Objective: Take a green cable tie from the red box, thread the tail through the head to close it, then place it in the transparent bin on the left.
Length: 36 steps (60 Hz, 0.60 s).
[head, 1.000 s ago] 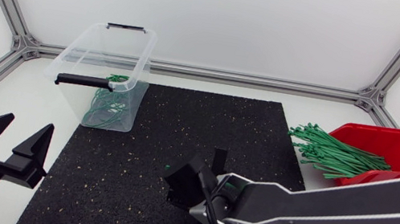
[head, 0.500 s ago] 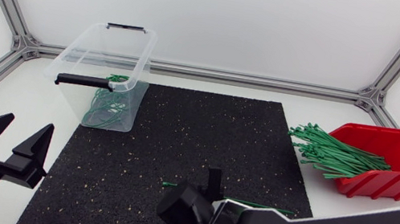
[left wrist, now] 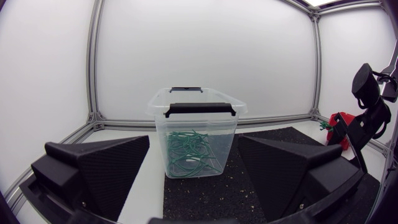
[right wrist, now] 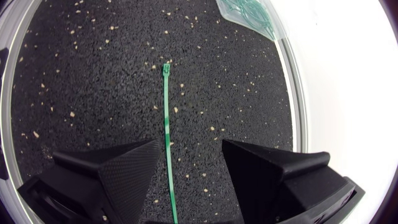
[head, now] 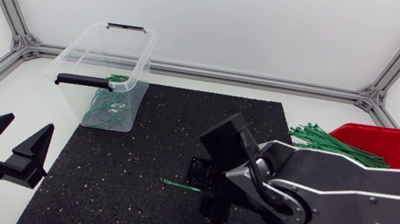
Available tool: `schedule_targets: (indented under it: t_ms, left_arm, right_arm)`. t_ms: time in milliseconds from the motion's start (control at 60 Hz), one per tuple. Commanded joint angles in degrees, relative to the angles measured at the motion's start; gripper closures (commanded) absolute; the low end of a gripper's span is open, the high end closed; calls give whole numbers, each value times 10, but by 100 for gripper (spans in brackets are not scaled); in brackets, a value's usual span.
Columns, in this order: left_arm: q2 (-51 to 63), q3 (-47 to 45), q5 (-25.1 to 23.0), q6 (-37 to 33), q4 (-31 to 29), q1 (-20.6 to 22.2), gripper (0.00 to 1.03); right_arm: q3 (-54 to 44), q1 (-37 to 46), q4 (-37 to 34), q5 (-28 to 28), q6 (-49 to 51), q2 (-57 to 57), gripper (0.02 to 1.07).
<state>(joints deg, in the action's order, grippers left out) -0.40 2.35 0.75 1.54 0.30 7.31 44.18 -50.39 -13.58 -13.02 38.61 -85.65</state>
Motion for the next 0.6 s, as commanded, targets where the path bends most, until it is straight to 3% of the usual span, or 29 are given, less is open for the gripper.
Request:
schedule_targets:
  t_ms: [0,300,417,517,583]
  left_arm:
    - [-3,-23,1,12,-10,-1,4]
    - [-3,-23,1,12,-10,-3,4]
    - [-3,-23,1,12,-10,-4,4]
    - [-3,-23,1,12,-10,-5,4]
    - [-3,-23,1,12,-11,-5,4]
  right_arm:
    - [37,15,-19,37,-16,-34,30]
    - [142,34,-71,159,-39,-158,30]
    - [166,43,-78,180,-37,-195,31]
    - [194,71,-100,217,-35,-218,46]
    - [210,91,-117,237,-27,-231,49]
